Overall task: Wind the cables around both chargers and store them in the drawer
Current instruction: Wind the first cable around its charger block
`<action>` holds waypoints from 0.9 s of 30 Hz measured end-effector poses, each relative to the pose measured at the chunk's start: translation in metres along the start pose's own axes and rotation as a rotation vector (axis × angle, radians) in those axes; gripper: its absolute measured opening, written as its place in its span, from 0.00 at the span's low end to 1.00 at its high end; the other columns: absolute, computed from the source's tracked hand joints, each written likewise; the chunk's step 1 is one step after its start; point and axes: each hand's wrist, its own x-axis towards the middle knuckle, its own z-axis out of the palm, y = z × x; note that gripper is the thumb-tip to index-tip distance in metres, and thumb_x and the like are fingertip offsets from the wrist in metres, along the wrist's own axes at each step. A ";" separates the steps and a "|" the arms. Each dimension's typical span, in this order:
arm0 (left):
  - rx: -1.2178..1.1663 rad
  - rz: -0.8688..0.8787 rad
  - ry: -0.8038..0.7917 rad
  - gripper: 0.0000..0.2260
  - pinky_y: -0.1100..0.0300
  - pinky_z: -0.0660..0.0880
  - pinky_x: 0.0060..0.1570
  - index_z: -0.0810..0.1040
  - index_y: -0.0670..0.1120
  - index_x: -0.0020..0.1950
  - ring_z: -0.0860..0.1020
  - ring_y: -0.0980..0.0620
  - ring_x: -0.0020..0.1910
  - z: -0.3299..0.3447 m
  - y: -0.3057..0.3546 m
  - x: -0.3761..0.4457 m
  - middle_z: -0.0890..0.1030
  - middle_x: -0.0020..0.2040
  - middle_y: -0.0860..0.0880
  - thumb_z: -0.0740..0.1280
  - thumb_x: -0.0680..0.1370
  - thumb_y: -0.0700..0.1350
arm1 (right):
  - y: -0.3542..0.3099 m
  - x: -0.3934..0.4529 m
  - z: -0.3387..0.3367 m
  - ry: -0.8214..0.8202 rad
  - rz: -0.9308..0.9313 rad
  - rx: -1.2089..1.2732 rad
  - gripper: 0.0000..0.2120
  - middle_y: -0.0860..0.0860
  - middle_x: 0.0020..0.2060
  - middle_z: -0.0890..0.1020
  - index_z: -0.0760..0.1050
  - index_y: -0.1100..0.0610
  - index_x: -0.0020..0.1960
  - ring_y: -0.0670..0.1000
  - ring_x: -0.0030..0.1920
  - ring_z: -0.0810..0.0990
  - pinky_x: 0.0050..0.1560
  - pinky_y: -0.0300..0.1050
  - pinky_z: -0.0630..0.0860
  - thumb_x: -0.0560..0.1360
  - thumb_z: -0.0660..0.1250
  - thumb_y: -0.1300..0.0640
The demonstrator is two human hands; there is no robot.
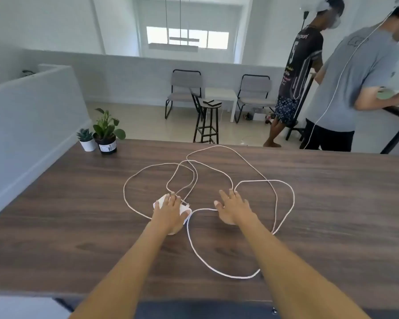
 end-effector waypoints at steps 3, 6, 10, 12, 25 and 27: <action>0.057 0.029 0.047 0.27 0.45 0.47 0.73 0.52 0.44 0.76 0.45 0.50 0.77 0.019 0.007 0.001 0.49 0.78 0.47 0.46 0.81 0.58 | -0.002 0.013 0.019 -0.008 -0.028 -0.029 0.27 0.55 0.77 0.46 0.46 0.51 0.77 0.55 0.77 0.43 0.74 0.58 0.47 0.81 0.46 0.44; 0.078 0.023 0.144 0.36 0.43 0.54 0.71 0.58 0.42 0.75 0.53 0.47 0.76 0.031 0.012 -0.003 0.58 0.76 0.43 0.36 0.74 0.59 | -0.002 0.024 0.036 -0.012 -0.075 -0.038 0.27 0.55 0.77 0.44 0.44 0.51 0.77 0.54 0.77 0.41 0.74 0.56 0.45 0.81 0.45 0.45; 0.096 -0.004 0.242 0.25 0.46 0.62 0.66 0.75 0.44 0.64 0.71 0.47 0.68 0.045 0.008 -0.003 0.77 0.65 0.47 0.50 0.77 0.55 | 0.007 0.029 0.057 0.094 -0.119 -0.004 0.26 0.53 0.77 0.44 0.44 0.49 0.77 0.52 0.77 0.41 0.74 0.55 0.42 0.81 0.44 0.45; 0.061 -0.021 0.272 0.24 0.49 0.53 0.68 0.73 0.45 0.66 0.68 0.48 0.70 0.053 0.008 -0.004 0.75 0.67 0.49 0.51 0.77 0.55 | 0.011 0.029 0.066 0.159 -0.128 -0.003 0.26 0.52 0.77 0.44 0.44 0.48 0.77 0.51 0.77 0.41 0.74 0.54 0.41 0.80 0.42 0.43; -0.133 -0.045 0.474 0.21 0.56 0.45 0.73 0.72 0.49 0.66 0.58 0.49 0.74 0.064 0.012 -0.005 0.73 0.67 0.52 0.54 0.78 0.55 | 0.026 0.040 0.070 0.245 -0.168 -0.018 0.30 0.48 0.77 0.45 0.44 0.46 0.76 0.48 0.77 0.42 0.74 0.49 0.40 0.74 0.33 0.43; -0.133 -0.023 0.461 0.21 0.57 0.45 0.73 0.72 0.49 0.66 0.58 0.49 0.74 0.064 0.014 -0.004 0.73 0.67 0.52 0.53 0.79 0.55 | 0.032 0.039 0.069 0.254 -0.142 -0.007 0.30 0.48 0.77 0.46 0.45 0.46 0.76 0.48 0.77 0.43 0.74 0.50 0.41 0.74 0.33 0.43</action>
